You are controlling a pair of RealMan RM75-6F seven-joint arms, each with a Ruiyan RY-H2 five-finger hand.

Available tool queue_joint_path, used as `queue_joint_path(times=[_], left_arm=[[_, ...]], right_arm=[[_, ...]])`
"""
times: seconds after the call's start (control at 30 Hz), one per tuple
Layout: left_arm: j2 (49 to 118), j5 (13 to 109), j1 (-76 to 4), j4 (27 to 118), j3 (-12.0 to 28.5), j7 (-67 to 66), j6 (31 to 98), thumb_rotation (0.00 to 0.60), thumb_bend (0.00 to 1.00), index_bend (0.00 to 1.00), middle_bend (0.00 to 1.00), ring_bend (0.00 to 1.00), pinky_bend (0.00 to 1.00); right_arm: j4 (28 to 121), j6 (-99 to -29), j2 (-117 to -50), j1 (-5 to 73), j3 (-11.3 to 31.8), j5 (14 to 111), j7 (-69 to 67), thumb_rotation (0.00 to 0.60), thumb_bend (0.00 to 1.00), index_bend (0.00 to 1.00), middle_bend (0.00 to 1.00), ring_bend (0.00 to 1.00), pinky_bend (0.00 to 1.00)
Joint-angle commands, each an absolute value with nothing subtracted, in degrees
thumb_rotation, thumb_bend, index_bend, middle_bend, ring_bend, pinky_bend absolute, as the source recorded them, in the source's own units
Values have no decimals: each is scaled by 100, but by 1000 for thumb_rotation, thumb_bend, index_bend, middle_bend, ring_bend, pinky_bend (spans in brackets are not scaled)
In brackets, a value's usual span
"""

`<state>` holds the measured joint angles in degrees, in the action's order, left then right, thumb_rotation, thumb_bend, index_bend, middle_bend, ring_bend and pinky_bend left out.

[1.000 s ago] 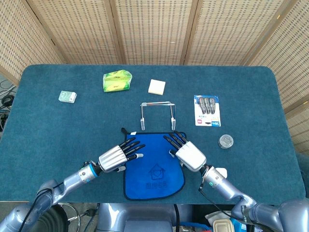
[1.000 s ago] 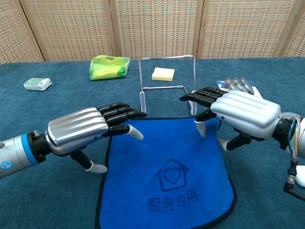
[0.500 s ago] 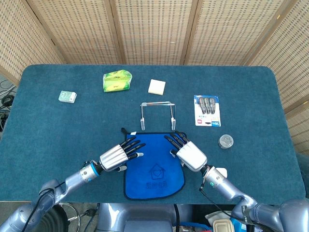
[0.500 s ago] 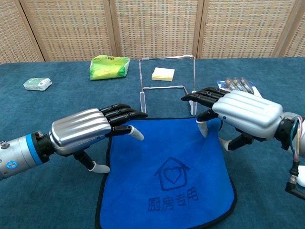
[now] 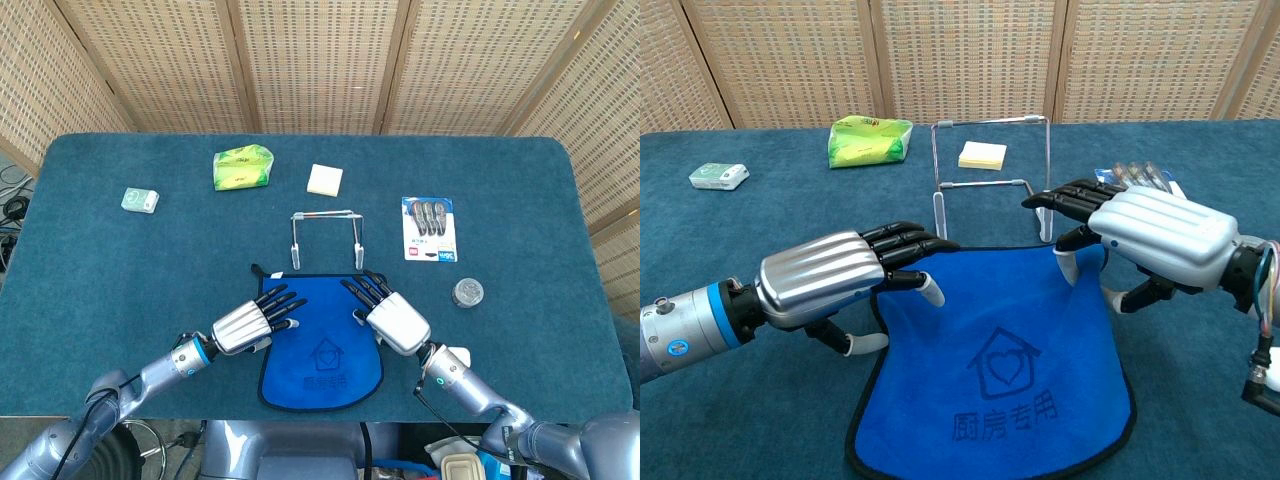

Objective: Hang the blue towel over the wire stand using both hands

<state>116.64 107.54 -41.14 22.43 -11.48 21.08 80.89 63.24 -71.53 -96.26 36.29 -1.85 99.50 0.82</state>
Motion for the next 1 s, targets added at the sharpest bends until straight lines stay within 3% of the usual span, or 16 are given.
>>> queue_joint_path(times=[0.03,0.17,0.7,1.0], left_arm=[[11667,10740,-4122,2250,-1147,2106,8085,600,382,304,0,0,0],[11679,10717,-4133,2264,-1150,2119,8082,600,399,337,0,0,0],[11750,10597,-4081,2276,-1141,1977,8085,600,436,657,0,0,0],[11639,10475,-4073,2428,-970,1945,8450,600,432,666,0,0,0]], right_arm=[[6330,-7158,-9622,3627,-182,9950,78,600,672,682,58,0,0],[6343,-7170,-9608,3620,-178,9948,81,600,672,682,58,0,0],[6421,-7178,-9522,3591,-157,9915,84,600,672,682,58,0,0],[6641,-7364,-9452,3586,-26,9920,95,600,672,682,50,0,0]])
